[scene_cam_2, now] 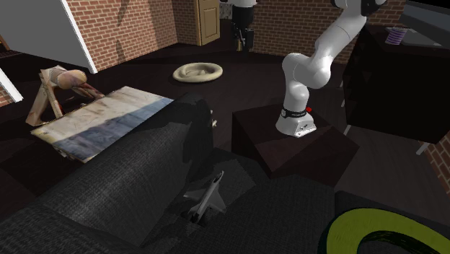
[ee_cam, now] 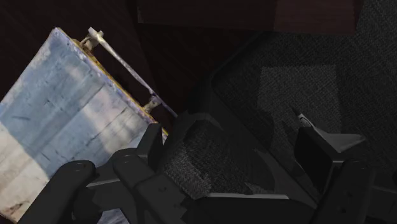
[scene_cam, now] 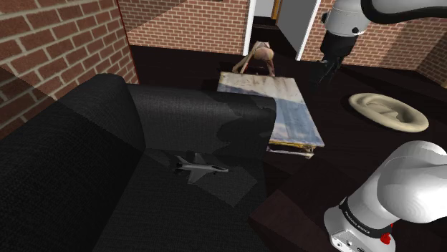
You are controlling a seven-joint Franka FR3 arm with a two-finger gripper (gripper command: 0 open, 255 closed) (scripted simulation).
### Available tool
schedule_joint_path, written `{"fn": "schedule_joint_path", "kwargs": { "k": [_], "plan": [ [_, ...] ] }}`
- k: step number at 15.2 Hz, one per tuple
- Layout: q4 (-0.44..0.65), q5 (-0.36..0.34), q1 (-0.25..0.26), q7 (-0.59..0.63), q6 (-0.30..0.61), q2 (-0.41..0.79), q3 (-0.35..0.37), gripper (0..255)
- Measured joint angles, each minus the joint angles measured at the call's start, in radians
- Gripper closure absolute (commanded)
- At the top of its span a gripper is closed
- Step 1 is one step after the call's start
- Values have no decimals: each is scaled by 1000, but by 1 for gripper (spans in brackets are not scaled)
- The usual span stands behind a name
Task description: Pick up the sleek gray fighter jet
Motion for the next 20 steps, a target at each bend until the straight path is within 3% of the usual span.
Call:
{"fn": "schedule_joint_path", "kwargs": {
  "k": [3,12,20],
  "plan": [
    [-31,5,9,-6,41,8,0,0],
    [-162,44,82,-50,361,173,11,0],
    [-211,88,154,-94,656,396,36,0]
  ]
}}
